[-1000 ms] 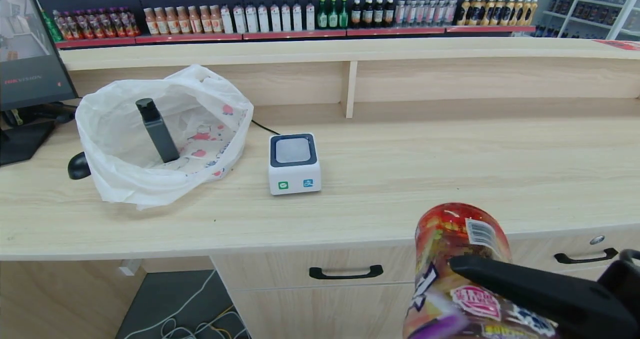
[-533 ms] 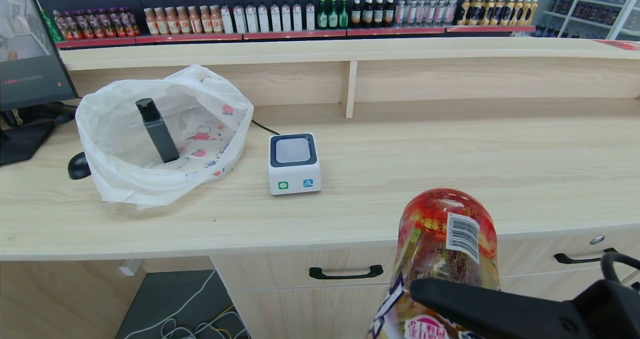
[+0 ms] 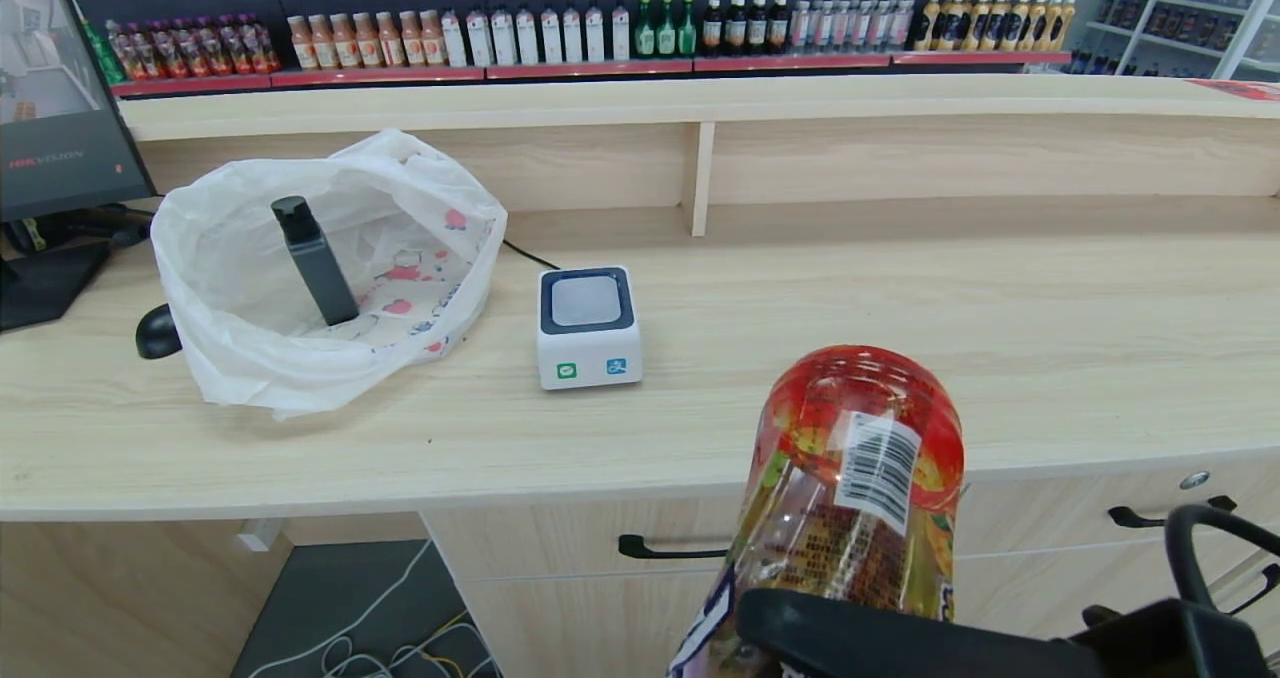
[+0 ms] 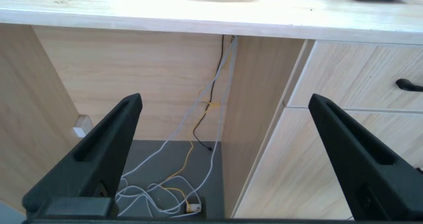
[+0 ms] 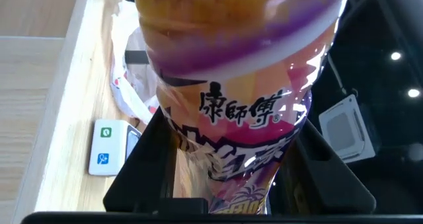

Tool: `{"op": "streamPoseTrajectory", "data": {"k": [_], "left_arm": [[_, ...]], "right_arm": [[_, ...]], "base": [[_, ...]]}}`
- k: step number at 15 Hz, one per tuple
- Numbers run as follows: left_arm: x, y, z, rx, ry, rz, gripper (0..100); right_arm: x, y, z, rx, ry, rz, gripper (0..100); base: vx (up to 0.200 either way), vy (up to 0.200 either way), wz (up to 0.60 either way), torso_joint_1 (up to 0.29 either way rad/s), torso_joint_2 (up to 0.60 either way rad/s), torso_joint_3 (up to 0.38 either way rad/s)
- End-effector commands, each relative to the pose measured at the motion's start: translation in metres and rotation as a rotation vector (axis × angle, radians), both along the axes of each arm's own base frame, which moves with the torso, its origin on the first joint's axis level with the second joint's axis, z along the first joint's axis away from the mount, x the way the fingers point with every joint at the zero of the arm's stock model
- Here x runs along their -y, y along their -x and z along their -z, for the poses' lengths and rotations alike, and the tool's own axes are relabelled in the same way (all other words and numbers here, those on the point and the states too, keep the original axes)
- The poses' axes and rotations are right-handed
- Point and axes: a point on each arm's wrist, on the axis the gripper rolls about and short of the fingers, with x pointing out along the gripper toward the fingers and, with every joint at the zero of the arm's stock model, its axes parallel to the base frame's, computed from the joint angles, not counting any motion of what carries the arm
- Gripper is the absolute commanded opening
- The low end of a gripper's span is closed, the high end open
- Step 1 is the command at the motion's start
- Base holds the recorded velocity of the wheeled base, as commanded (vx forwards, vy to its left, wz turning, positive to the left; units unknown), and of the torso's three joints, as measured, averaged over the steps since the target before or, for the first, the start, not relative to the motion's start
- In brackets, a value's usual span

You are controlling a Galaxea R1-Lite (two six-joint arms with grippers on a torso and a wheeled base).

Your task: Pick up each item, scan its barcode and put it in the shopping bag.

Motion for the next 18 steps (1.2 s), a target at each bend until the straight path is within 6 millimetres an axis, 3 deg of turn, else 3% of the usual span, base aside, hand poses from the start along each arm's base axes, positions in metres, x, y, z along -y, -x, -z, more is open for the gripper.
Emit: {"op": "streamPoseTrajectory", "data": {"k": [1,12,18], "left_arm": [[0.0,0.0,0.0,0.0,0.0,0.0,100],[0.0,0.0,0.0,0.0,0.0,0.0,100],[0.0,0.0,0.0,0.0,0.0,0.001,100]], "right_arm": [[-0.003,-0.001,0.003,-0.005,0.014,-0.002,0],[0.002,-0.001,0.004,0.027,-0.04,0.008,0],[0.013,-0.016,-0.001,0.038,-0.102,0.096,0]], "base": [[0.0,0.0,0.0,0.0,0.0,0.0],[0.0,0.0,0.0,0.0,0.0,0.0],[0.0,0.0,0.0,0.0,0.0,0.0]]}}
